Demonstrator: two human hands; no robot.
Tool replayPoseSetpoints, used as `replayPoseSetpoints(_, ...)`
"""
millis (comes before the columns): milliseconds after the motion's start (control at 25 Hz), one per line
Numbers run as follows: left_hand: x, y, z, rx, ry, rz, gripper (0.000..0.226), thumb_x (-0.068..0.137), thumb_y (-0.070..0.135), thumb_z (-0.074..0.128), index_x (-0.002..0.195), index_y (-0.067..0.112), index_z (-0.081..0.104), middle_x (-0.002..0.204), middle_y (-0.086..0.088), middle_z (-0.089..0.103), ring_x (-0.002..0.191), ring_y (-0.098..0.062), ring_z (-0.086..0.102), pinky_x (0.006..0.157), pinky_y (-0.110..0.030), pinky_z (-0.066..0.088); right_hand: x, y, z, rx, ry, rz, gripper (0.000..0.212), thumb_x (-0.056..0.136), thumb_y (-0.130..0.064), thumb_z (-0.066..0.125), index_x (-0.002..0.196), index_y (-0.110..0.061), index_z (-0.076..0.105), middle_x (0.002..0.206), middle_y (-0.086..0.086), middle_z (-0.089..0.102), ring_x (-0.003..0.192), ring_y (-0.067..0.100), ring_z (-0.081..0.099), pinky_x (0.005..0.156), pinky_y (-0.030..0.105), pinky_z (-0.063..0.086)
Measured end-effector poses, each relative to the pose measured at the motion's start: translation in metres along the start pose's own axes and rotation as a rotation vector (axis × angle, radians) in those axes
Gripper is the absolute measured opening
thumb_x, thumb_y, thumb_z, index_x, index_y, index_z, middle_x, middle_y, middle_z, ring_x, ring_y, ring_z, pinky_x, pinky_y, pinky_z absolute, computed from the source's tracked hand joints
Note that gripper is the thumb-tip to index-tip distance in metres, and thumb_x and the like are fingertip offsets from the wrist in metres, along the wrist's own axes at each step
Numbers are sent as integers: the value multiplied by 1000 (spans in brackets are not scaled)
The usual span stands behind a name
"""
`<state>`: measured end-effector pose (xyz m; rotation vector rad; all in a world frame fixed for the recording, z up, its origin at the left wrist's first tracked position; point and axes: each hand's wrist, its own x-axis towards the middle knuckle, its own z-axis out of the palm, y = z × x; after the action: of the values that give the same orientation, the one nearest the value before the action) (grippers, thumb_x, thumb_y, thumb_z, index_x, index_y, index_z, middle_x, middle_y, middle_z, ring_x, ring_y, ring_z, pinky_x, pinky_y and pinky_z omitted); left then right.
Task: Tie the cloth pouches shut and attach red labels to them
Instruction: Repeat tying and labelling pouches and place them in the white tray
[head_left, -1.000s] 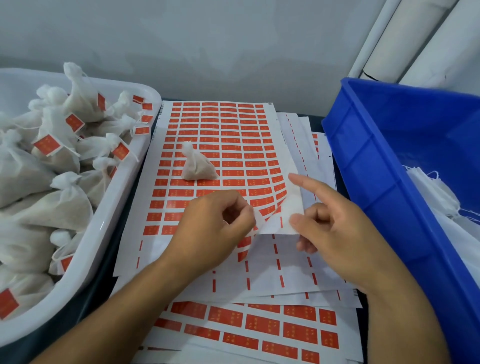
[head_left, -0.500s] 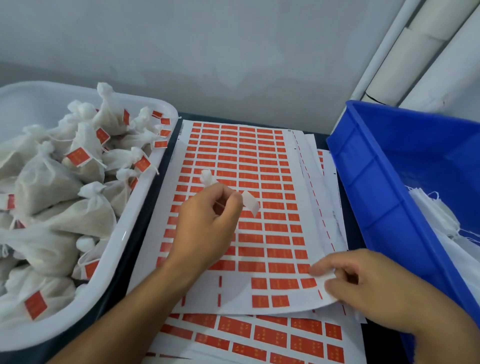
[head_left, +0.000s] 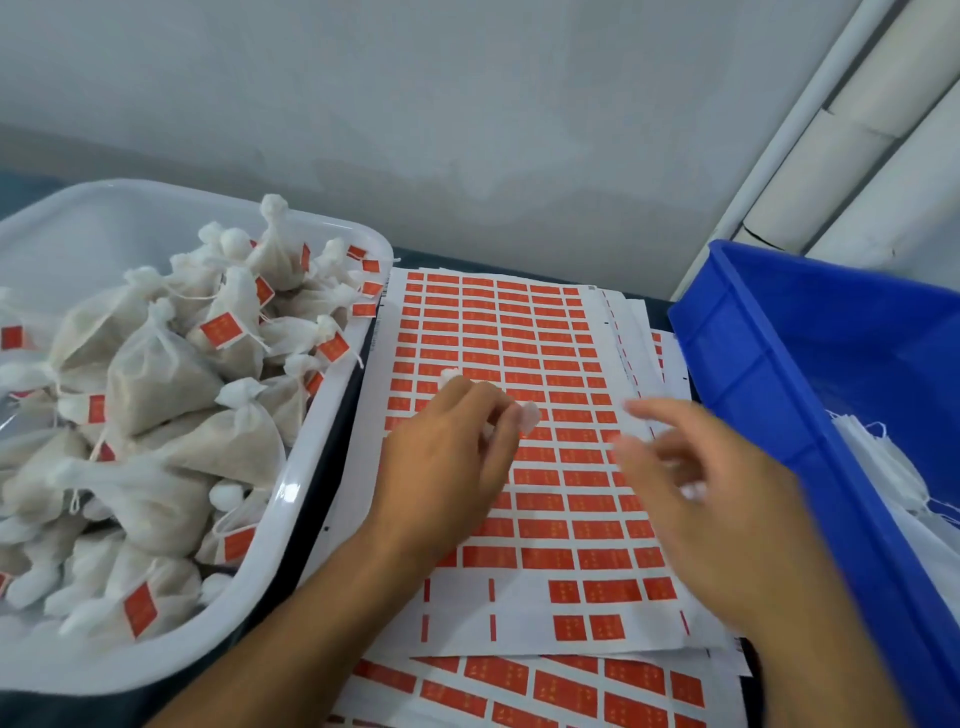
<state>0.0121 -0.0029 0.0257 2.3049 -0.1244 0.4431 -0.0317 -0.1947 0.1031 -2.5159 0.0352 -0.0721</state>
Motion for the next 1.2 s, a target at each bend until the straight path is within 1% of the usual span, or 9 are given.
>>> replayPoseSetpoints(120,-1,-2,3,95,-35,198,35,99,44,43,111,26,70,109,9,68,79,-5,58,69,-19,55,36,-17,42,159,-98,-79,24,97,-58,51,119,-50,52,110,-26,65,95,3,68,83,27,62)
replayPoseSetpoints(240,3,-7,0,103,-31,142,31,100,40,47,114,23,70,110,6,69,81,-3,56,70,-18,51,53,-12,67,179,33,-136,6,98,-48,59,101,-42,59,95,-30,63,85,0,66,77,15,57)
replayPoseSetpoints(400,5,-10,0,118,-27,145,37,99,44,44,113,24,71,109,6,70,83,-10,65,71,-23,56,56,3,82,306,117,-118,8,97,-42,64,91,-39,63,89,-24,69,81,5,70,71,15,56)
replayPoseSetpoints(560,1,-9,4,80,-25,140,42,98,53,41,114,30,72,110,10,70,80,-5,59,69,-20,56,54,11,90,499,109,-2,4,96,-36,69,94,-37,67,88,-24,71,81,1,73,63,11,57)
replayPoseSetpoints(720,7,-16,4,-79,87,-169,27,98,48,59,125,48,55,123,17,61,89,-6,65,71,-19,56,52,17,92,587,138,88,14,96,-38,68,107,-43,61,92,-27,72,79,-2,73,59,13,56)
replayPoseSetpoints(840,12,-25,0,-46,77,-302,42,97,51,59,133,55,37,136,13,56,111,-15,64,86,-34,60,54,19,93,622,195,135,13,97,-42,66,108,-43,59,93,-20,74,80,-2,73,61,15,58)
replayPoseSetpoints(960,13,-33,-1,168,-19,-216,58,100,59,50,150,56,22,147,9,54,128,-21,58,102,-49,54,55,21,93,636,204,134,12,97,-41,65,108,-42,59,93,-18,74,79,-2,73,55,10,54)
replayPoseSetpoints(1080,13,-37,3,144,-124,-145,51,100,57,50,149,50,36,145,15,57,127,-17,60,104,-45,52,56,22,93,641,188,136,12,97,-43,65,107,-43,59,95,-18,74,81,-2,72,59,14,56)
replayPoseSetpoints(1200,9,-34,7,59,-89,-105,44,99,53,56,141,46,49,142,20,57,116,-5,62,95,-27,51,55,22,93,651,186,125,11,97,-41,66,106,-42,60,92,-21,74,79,-1,73,58,13,55)
